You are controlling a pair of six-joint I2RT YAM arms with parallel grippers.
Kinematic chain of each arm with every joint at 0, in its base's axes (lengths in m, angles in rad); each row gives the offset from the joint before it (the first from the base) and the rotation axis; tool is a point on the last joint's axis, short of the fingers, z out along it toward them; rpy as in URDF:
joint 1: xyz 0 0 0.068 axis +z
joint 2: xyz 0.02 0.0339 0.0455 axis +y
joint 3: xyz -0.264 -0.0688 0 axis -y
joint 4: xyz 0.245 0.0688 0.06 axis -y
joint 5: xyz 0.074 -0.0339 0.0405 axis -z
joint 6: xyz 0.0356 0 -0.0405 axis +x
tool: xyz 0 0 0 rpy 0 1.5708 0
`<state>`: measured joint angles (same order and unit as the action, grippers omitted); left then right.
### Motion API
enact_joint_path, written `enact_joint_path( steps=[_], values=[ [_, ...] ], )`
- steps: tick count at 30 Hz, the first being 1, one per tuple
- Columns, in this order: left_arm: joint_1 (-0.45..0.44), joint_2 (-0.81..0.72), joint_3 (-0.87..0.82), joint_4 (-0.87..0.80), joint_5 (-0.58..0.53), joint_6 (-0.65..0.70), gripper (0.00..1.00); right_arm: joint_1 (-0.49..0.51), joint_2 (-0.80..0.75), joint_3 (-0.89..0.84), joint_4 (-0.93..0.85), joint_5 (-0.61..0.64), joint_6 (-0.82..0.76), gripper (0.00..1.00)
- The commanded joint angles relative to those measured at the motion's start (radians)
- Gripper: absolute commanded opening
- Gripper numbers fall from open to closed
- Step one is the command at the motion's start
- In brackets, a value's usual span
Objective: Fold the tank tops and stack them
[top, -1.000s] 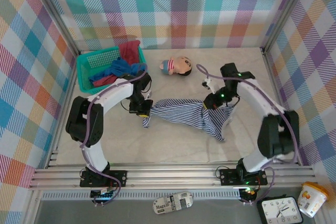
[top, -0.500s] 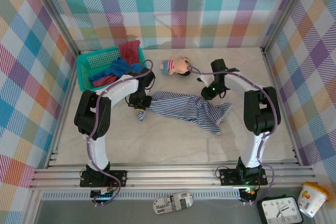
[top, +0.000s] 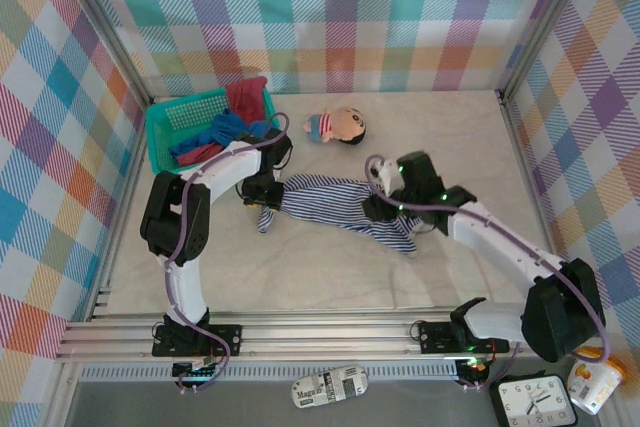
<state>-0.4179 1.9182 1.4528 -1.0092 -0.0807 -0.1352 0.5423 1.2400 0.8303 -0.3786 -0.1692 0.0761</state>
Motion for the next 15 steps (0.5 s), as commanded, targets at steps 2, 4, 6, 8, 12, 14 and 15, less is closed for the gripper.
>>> enact_joint_path(
  steps=[2, 4, 6, 8, 12, 14, 15],
  values=[
    [0.021, -0.15, -0.074, -0.062, 0.094, -0.009, 0.51, 0.096, 0.013, -0.101, 0.081, 0.077, 0.204, 0.45],
    [0.021, -0.193, -0.143, -0.035, 0.164, -0.033, 0.53, 0.115, 0.052, -0.12, 0.119, 0.081, 0.23, 0.48],
    [0.021, -0.215, -0.218, 0.002, 0.204, -0.055, 0.54, 0.119, 0.114, -0.119, 0.132, 0.098, 0.249, 0.5],
    [0.021, -0.224, -0.282, 0.043, 0.197, -0.074, 0.55, 0.117, 0.148, -0.122, 0.165, 0.131, 0.25, 0.52],
    [0.022, -0.226, -0.339, 0.143, 0.23, -0.115, 0.54, 0.114, 0.215, -0.086, 0.227, 0.182, 0.232, 0.54],
    [0.025, -0.217, -0.346, 0.17, 0.205, -0.123, 0.51, 0.106, 0.257, -0.063, 0.24, 0.187, 0.223, 0.54],
    [0.028, -0.209, -0.351, 0.182, 0.205, -0.124, 0.5, 0.103, 0.277, -0.05, 0.24, 0.195, 0.219, 0.54]
  ],
)
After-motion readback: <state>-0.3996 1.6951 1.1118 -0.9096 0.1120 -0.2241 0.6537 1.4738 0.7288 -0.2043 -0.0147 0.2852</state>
